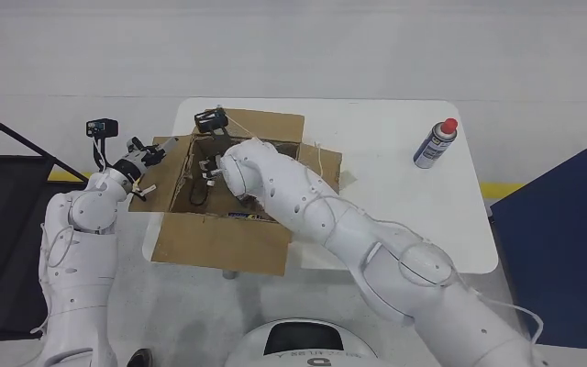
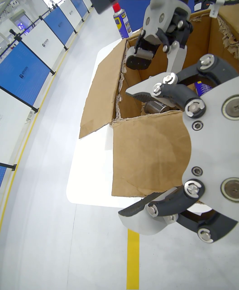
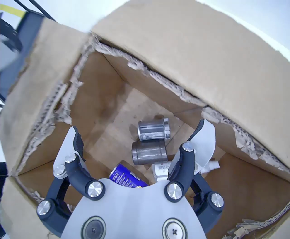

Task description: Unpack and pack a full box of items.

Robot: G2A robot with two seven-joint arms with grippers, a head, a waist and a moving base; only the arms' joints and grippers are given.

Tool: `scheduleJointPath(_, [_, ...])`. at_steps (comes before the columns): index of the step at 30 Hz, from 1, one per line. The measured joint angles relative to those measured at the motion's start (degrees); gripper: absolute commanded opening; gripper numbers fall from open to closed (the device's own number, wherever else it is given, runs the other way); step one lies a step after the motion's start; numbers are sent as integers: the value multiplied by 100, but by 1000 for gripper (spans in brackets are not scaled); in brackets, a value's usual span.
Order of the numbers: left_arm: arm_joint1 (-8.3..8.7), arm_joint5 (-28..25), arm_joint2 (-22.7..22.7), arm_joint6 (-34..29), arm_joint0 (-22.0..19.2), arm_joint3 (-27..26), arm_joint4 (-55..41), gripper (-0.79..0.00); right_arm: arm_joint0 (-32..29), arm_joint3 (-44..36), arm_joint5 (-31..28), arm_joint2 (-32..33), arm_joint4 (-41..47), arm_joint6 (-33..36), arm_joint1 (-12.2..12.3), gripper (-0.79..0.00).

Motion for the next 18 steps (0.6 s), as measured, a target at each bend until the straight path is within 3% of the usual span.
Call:
scheduleJointPath(5, [0, 0, 0, 0, 0, 0, 0, 0, -825, -1469, -119, 998, -675, -429, 658, 0])
scheduleJointPath(10, [0, 0, 0, 0, 0, 0, 0, 0, -2805, -4312, -323, 2789, -1731, -100, 1452, 0])
scheduleJointPath(13, [0, 0, 0, 0, 0, 0, 0, 0, -3735, -5488, -610, 3641, -1794, 95, 1654, 0])
scheduleJointPath(18, [0, 0, 0, 0, 0, 0, 0, 0, -4211, -5951, -972, 4252, -1575, 82, 1753, 0])
